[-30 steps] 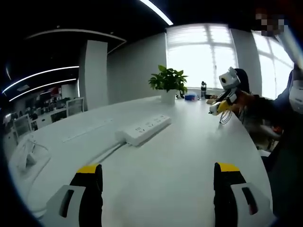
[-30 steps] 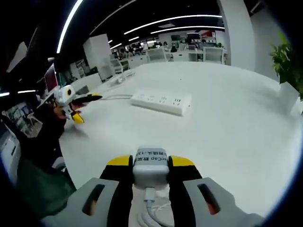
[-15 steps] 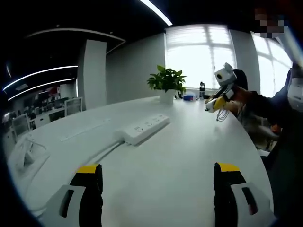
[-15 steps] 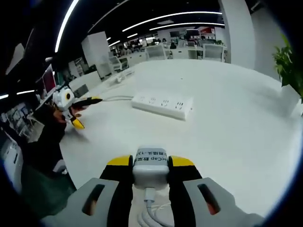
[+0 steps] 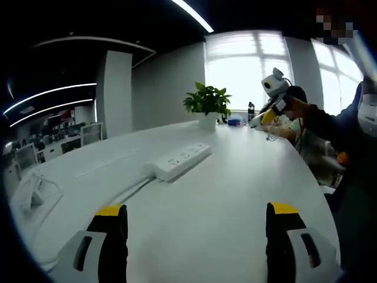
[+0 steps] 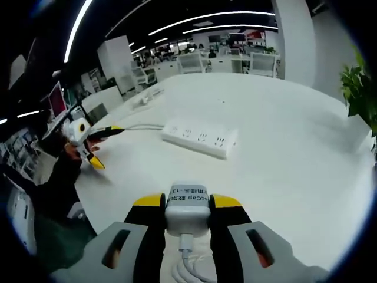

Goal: Straighten the power strip on the desk, plug the charger into it

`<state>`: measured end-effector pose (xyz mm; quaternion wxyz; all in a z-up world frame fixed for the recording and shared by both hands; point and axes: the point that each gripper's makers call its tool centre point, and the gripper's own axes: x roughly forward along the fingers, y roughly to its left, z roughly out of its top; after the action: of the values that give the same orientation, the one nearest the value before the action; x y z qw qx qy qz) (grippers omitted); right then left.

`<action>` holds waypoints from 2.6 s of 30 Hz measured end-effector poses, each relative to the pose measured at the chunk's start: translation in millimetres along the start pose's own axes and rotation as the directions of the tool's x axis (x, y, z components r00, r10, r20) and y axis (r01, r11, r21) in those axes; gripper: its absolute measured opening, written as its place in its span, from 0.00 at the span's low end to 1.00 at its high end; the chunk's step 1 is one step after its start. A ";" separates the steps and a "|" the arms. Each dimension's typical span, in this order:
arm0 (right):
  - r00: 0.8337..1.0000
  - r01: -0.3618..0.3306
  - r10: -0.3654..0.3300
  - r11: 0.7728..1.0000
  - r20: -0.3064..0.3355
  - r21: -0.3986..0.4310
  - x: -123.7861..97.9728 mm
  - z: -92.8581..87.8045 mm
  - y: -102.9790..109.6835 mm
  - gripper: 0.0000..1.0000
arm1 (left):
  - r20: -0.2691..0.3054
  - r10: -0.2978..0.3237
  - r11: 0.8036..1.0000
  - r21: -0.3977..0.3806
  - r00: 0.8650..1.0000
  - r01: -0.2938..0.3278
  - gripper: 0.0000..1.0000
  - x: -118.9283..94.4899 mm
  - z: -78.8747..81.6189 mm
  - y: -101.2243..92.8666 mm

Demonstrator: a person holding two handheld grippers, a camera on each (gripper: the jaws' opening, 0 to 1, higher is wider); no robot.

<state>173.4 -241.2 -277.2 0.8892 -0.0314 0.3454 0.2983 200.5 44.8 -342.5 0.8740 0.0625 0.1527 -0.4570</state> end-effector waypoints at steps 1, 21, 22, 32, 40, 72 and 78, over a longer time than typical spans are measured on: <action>1.000 0.001 -0.001 1.000 -0.004 -0.003 0.1 0.9 0.8 0.26 | 0.002 0.001 1.000 -0.001 1.000 -0.001 0.99 -0.4 0.7 -0.3; 0.998 -0.003 0.005 0.999 -0.065 0.034 10.7 8.9 2.1 0.26 | 0.022 0.017 1.000 -0.006 1.000 -0.017 0.99 -5.7 1.8 3.3; 0.998 -0.003 0.006 0.999 -0.067 0.038 11.6 8.9 1.5 0.26 | 0.022 0.016 1.000 -0.010 1.000 -0.016 0.99 -5.7 1.3 3.3; 0.995 0.008 0.000 0.997 -0.105 0.077 16.9 10.2 -3.1 0.26 | 0.005 0.009 1.000 -0.011 1.000 -0.009 0.99 -2.1 -4.2 2.7; 0.994 0.006 0.003 0.997 -0.114 0.076 22.3 16.8 -4.2 0.26 | 0.005 0.011 1.000 -0.006 1.000 -0.011 0.99 -1.0 -4.5 2.4; 0.979 0.002 0.016 0.996 -0.204 0.087 47.3 25.9 -10.0 0.26 | -0.016 0.080 0.996 0.040 0.997 -0.079 0.99 7.8 -0.9 9.6; 0.974 0.019 0.000 0.997 -0.226 0.079 55.9 30.7 -15.1 0.26 | 0.017 0.106 0.994 0.015 0.994 -0.106 0.99 7.6 7.3 13.0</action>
<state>232.6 -217.1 -291.5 0.8463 -0.0307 0.4557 0.2743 216.8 44.5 -338.4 0.8978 0.0738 0.1382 -0.4117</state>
